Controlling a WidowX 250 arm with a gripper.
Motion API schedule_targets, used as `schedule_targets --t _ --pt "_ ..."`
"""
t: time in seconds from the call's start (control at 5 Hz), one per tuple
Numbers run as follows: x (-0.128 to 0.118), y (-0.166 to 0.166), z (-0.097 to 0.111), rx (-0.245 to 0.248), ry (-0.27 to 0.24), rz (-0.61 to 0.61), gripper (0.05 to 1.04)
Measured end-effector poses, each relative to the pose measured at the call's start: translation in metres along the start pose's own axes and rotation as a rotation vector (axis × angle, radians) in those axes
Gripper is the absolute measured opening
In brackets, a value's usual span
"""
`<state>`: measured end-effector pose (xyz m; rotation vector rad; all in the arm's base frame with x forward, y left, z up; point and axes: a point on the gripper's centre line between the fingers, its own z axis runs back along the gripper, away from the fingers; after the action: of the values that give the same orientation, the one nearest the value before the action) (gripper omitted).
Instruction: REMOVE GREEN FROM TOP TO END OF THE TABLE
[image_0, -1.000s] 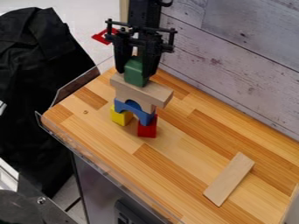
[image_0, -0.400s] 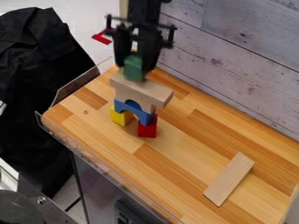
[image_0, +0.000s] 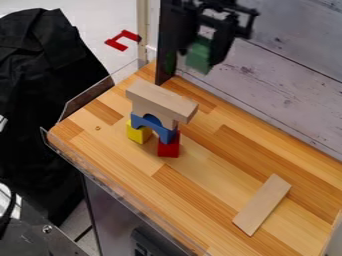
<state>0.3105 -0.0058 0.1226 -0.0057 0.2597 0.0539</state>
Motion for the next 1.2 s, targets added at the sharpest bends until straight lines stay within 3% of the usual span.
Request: schedule_targets --t 0.2,0.4,0.6,0.8,1.2 --pt "0.008 -0.017 -0.012 -0.002 0.023 -0.033 0.571" --pt "0.026 -0.046 -0.052 -0.07 0.019 -0.107 0.571" --pt "0.025 -0.08 -0.087 -0.072 0.04 -0.186 0.571" --pt "0.025 -0.095 -0.096 -0.045 0.032 -0.223 0.571" --pt "0.029 -0.088 -0.098 -0.034 0.014 -0.183 0.571"
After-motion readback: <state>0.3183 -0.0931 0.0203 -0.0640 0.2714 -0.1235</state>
